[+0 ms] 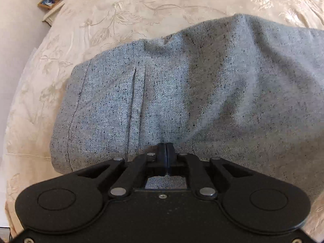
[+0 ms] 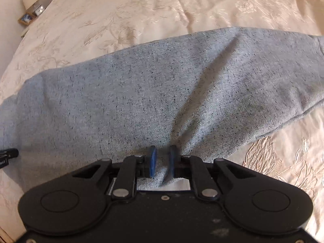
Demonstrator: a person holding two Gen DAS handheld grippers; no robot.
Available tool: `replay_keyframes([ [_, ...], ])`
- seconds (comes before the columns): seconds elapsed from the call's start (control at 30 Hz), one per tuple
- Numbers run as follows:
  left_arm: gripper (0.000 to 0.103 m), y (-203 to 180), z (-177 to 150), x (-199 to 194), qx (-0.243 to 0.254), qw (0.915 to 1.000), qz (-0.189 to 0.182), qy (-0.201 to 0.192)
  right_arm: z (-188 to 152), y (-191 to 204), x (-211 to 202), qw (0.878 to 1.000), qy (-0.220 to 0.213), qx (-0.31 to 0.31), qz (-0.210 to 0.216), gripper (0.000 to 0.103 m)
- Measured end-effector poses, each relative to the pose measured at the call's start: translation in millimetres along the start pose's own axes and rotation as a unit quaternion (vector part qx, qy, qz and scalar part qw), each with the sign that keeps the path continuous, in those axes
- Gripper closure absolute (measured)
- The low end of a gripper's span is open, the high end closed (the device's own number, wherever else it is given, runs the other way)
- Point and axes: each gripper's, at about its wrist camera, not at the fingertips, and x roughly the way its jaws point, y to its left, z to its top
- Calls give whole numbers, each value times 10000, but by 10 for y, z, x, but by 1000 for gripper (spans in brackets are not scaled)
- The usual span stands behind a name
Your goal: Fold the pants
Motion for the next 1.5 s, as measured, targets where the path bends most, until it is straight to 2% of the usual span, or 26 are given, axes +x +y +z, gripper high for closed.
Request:
replay_keyframes([
  [0.07, 91, 32, 60, -182, 70, 9998, -112, -133, 20, 8, -103, 9999, -151, 28, 51, 80],
  [0.13, 90, 34, 120, -470, 324, 9964, -196, -765, 48, 61, -191, 9996, -280, -1, 98, 79],
  [0.2, 89, 45, 210, -633, 578, 9907, -213, -1215, 72, 113, -260, 9991, -364, 8, 197, 79],
  [0.3, 79, 171, 452, -590, 701, 9880, -225, -1359, 103, 212, -339, 9983, -467, -12, 336, 79],
  [0.43, 78, 527, 739, -355, 454, 9925, -107, -1130, 113, 356, -388, 9978, -427, -39, 513, 79],
  [0.57, 78, 1027, 794, -190, -206, 9955, -301, -880, 81, 497, -421, 9969, -433, -228, 620, 79],
  [0.63, 58, 1237, 723, -107, -482, 9947, -326, -843, 71, 553, -412, 9964, -395, -268, 707, 79],
  [0.73, 54, 1424, 649, 55, -655, 9939, -458, -754, 60, 631, -402, 9962, -335, -322, 736, 79],
  [0.9, 54, 1490, 629, 256, -566, 9904, -1167, -483, 65, 708, -370, 9961, -268, -319, 777, 79],
  [1.07, 52, 1387, 661, 381, -461, 9891, -1366, -284, 76, 775, -346, 9959, -206, -403, 783, 79],
  [1.17, 54, 1364, 677, 426, -588, 9895, -1308, -177, 82, 821, -339, 9956, -195, -446, 802, 79],
  [1.2, 67, 1375, 675, 412, -766, 9888, -1269, -183, 86, 837, -338, 9954, -195, -457, 814, 79],
  [1.23, 96, 1387, 666, 391, -980, 9887, -1127, -154, 88, 852, -338, 9953, -194, -470, 829, 79],
  [1.27, 93, 1401, 651, 351, -1188, 9885, -925, -164, 93, 872, -337, 9951, -193, -485, 840, 79],
  [1.33, 93, 1516, 557, 198, -1879, 9784, -783, -349, 109, 907, -340, 9948, -220, -498, 863, 79],
  [1.4, 93, 1639, 452, 126, -2463, 9665, -637, -348, 144, 948, -329, 9941, -255, -514, 916, 79],
  [1.43, 93, 1658, 422, 133, -2556, 9640, -655, -324, 169, 979, -309, 9937, -268, -545, 939, 79],
  [1.47, 93, 1655, 403, 159, -2516, 9651, -663, -301, 197, 1015, -279, 9934, -270, -580, 957, 79],
  [1.5, 92, 1611, 405, 176, -2352, 9700, -540, -307, 230, 1059, -245, 9929, -266, -617, 979, 79],
])
